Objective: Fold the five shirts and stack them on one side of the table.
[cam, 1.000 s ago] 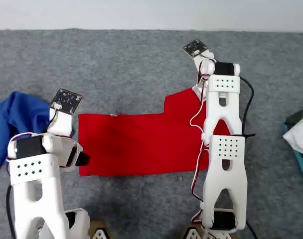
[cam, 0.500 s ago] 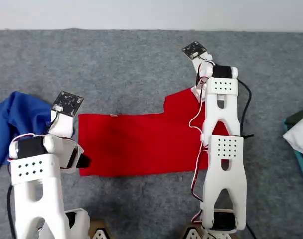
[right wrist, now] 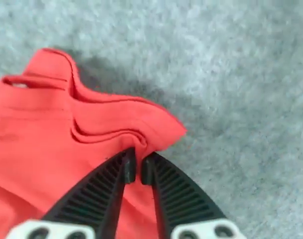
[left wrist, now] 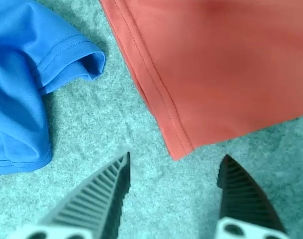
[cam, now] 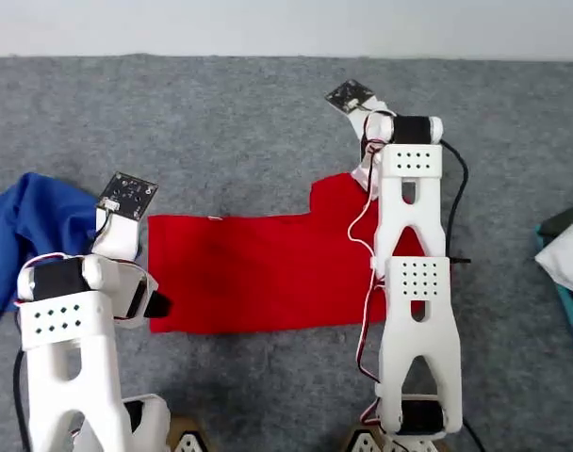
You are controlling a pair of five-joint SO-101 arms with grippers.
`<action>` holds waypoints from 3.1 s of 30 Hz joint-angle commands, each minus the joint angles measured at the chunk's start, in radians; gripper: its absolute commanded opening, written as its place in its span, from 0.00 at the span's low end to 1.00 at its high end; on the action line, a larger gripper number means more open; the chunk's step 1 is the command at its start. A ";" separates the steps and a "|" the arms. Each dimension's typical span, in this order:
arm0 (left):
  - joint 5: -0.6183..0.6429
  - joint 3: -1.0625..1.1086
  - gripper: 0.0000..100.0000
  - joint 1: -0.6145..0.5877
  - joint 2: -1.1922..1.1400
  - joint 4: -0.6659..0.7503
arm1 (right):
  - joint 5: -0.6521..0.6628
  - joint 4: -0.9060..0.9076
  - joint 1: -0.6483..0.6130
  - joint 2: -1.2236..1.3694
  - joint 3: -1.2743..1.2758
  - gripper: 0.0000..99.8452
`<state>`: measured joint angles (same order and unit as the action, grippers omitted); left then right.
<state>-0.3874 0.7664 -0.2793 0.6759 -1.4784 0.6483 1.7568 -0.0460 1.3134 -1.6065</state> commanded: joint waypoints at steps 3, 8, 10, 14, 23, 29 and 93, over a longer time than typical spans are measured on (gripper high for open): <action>0.006 -0.004 0.28 -0.002 0.020 -0.005 | 0.017 0.045 -0.013 -0.139 0.057 0.01; 0.006 -0.004 0.28 -0.002 0.020 -0.005 | 0.018 0.045 -0.015 -0.288 0.256 0.01; 0.006 -0.004 0.28 0.000 0.020 -0.005 | 0.029 0.044 -0.015 -0.361 0.361 0.01; 0.006 -0.004 0.28 0.000 0.020 -0.005 | 0.098 0.044 -0.027 -0.532 0.618 0.01; 0.006 -0.002 0.28 0.000 0.020 -0.003 | 0.229 0.039 -0.091 -0.903 1.195 0.01; 0.006 -0.002 0.28 0.000 0.020 -0.005 | 0.259 0.038 -0.084 -1.069 1.435 0.01; 0.015 -0.868 0.30 0.038 -1.177 -0.279 | 0.499 -0.127 0.510 -1.874 2.005 0.19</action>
<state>-0.3798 -0.0959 -0.2946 -0.4948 -1.7223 1.1347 1.6418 0.4511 -0.5432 0.4035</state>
